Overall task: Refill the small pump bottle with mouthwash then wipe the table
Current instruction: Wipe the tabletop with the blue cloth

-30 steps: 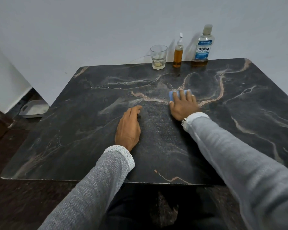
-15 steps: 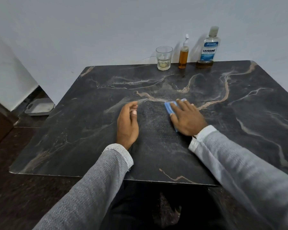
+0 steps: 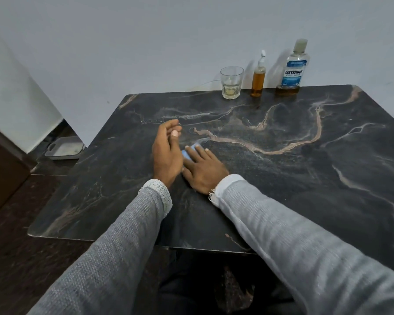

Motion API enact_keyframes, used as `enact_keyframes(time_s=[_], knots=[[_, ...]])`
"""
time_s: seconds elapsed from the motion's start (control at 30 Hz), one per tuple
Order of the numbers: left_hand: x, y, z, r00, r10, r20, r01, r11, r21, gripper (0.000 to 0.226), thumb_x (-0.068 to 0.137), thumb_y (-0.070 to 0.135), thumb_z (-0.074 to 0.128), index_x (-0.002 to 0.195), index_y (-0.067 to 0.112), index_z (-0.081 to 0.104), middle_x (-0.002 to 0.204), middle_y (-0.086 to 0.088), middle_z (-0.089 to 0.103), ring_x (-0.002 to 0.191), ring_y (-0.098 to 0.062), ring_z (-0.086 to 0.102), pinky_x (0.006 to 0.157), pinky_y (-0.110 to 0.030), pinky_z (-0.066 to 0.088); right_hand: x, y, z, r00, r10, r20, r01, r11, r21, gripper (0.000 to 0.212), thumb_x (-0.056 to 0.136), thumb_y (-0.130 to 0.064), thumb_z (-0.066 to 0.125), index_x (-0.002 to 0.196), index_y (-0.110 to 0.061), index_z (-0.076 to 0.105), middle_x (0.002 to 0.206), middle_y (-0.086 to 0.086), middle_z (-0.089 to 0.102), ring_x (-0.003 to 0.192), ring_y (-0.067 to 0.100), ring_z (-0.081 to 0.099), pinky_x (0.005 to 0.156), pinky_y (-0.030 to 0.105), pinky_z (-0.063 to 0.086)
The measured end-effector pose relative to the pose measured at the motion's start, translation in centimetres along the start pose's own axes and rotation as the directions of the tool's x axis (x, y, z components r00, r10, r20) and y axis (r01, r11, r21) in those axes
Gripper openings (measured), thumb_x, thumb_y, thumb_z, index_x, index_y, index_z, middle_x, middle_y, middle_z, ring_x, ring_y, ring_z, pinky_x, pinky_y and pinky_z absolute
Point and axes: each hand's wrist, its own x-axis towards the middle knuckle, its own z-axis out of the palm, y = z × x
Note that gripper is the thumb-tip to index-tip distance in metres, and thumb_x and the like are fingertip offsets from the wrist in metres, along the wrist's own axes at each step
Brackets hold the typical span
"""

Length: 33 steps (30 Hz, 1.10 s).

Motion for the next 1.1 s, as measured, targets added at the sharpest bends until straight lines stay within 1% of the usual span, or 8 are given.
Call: enact_keyframes(time_s=[0.2,0.3,0.4,0.53,0.63,0.87,1.0,1.1], knots=[[-0.2,-0.3,0.3,0.986,0.076,0.146,-0.102,0.978,0.182,0.03,0.098,0.003,0.045,0.126,0.008,0.054,0.119,-0.007,0.061,0.109,-0.018,0.059,0.1,-0.037,0.047,-5.9,4.3,-0.7,0.998,-0.053,0.017,0.053,0.998,-0.028,0.056,0.101,-0.046,0.018,0.153,-0.025,0.017,0.162,0.003,0.011,0.149,0.024,0.007,0.118,0.04,0.005],[-0.6,-0.5,1.4,0.93,0.096,0.355,-0.239,0.892,0.383,0.036,0.096,0.009,0.053,0.131,0.014,0.05,0.131,-0.006,0.054,0.121,-0.021,0.052,0.105,-0.032,0.039,-6.7,9.3,-1.6,0.995,0.1,-0.012,-0.101,0.992,-0.077,0.058,0.101,-0.046,0.017,0.153,-0.022,0.016,0.161,0.006,0.014,0.148,0.026,0.011,0.118,0.042,0.011],[-0.8,-0.1,3.1,0.855,0.05,0.517,-0.338,0.809,0.48,0.044,0.095,0.016,0.057,0.137,0.016,0.044,0.14,-0.005,0.047,0.129,-0.023,0.046,0.108,-0.04,0.039,-5.1,13.7,-2.6,0.961,0.274,-0.037,-0.276,0.957,-0.084,0.055,0.102,-0.043,0.021,0.152,-0.021,0.019,0.161,0.007,0.016,0.147,0.028,0.014,0.117,0.045,0.015],[-0.5,0.7,5.2,0.776,-0.041,0.63,-0.422,0.708,0.566,0.055,0.091,0.033,0.063,0.138,0.017,0.042,0.139,-0.004,0.046,0.129,-0.025,0.045,0.105,-0.047,0.041,-1.9,14.8,-3.0,0.919,0.394,0.027,-0.394,0.919,-0.004,0.059,0.1,-0.047,0.018,0.154,-0.024,0.012,0.163,0.004,0.005,0.149,0.027,0.002,0.12,0.044,0.003],[0.0,1.4,6.6,0.71,-0.124,0.693,-0.459,0.665,0.589,0.068,0.084,0.044,0.069,0.14,0.019,0.039,0.141,-0.004,0.045,0.131,-0.025,0.044,0.105,-0.048,0.04,-1.8,14.5,-3.1,0.921,0.39,0.002,-0.39,0.921,0.01,0.058,0.1,-0.045,0.018,0.154,-0.023,0.013,0.162,0.005,0.006,0.149,0.027,0.003,0.12,0.044,0.003],[3.1,3.2,9.7,0.561,-0.269,0.783,-0.601,0.517,0.609,0.112,0.066,0.043,0.085,0.153,0.021,0.018,0.153,-0.007,0.029,0.141,-0.03,0.029,0.11,-0.053,0.035,-6.1,17.1,-3.0,0.938,0.34,-0.067,-0.343,0.939,-0.029,0.054,0.101,-0.042,0.023,0.151,-0.022,0.021,0.161,0.005,0.016,0.148,0.026,0.013,0.118,0.045,0.012],[4.3,3.5,11.2,0.504,-0.369,0.781,-0.641,0.447,0.624,0.129,0.061,0.042,0.088,0.155,0.022,0.004,0.161,-0.01,0.013,0.148,-0.032,0.015,0.113,-0.057,0.029,-6.9,22.4,-4.0,0.855,0.508,-0.106,-0.511,0.86,0.001,0.053,0.101,-0.041,0.022,0.149,-0.018,0.024,0.16,0.01,0.017,0.147,0.031,0.013,0.118,0.048,0.014],[4.8,3.3,11.8,0.469,-0.411,0.781,-0.628,0.466,0.623,0.133,0.06,0.04,0.089,0.155,0.022,-0.002,0.161,-0.01,0.011,0.148,-0.033,0.014,0.113,-0.058,0.028,-5.1,25.2,-4.5,0.781,0.615,-0.108,-0.615,0.788,0.033,0.053,0.1,-0.041,0.024,0.148,-0.02,0.023,0.16,0.01,0.016,0.147,0.034,0.01,0.119,0.05,0.01]])
